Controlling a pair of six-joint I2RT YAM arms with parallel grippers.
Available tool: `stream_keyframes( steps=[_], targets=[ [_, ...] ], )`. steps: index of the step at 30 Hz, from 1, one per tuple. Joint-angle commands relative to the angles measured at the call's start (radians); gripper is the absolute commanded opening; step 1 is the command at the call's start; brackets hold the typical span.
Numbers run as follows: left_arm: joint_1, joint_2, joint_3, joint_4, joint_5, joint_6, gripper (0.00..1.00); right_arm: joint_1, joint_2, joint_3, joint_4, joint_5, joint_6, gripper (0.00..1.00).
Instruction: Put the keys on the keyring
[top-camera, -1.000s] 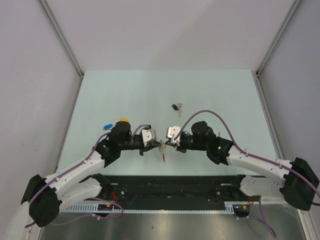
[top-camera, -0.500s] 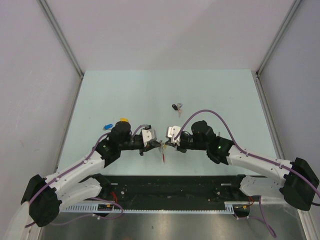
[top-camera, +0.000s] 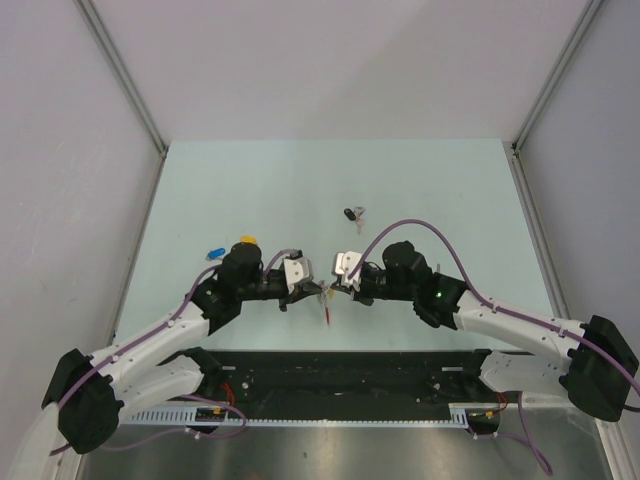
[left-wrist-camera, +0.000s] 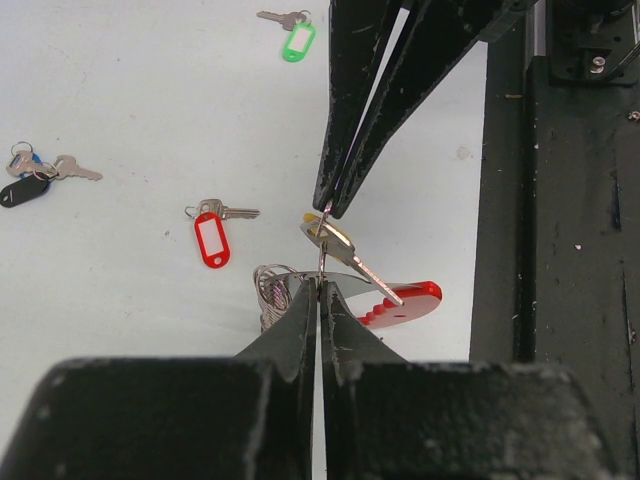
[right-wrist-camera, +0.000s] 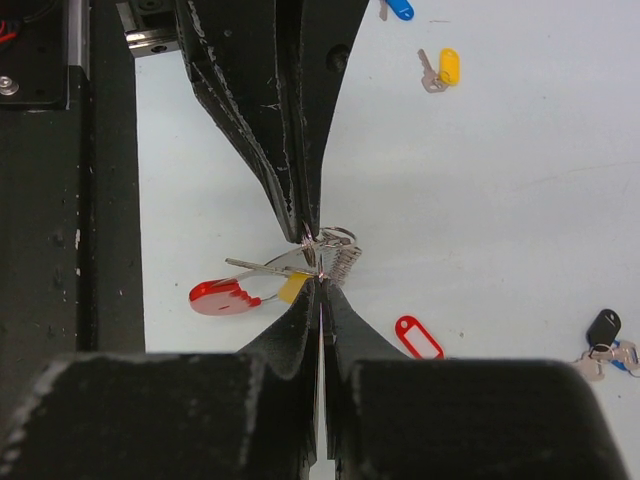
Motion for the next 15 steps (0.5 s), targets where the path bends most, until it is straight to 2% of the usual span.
stream_keyframes(
  steps=[1, 15],
  targets=[
    [-0.003, -0.011, 0.025, -0.009, -0.007, 0.021, 0.0, -0.002, -0.024, 0.041, 0.006, 0.022, 0.011, 0.0],
    [-0.003, -0.012, 0.025, -0.011, -0.007, 0.018, 0.0, -0.001, -0.022, 0.041, 0.0, -0.01, 0.003, 0.0]
  ],
)
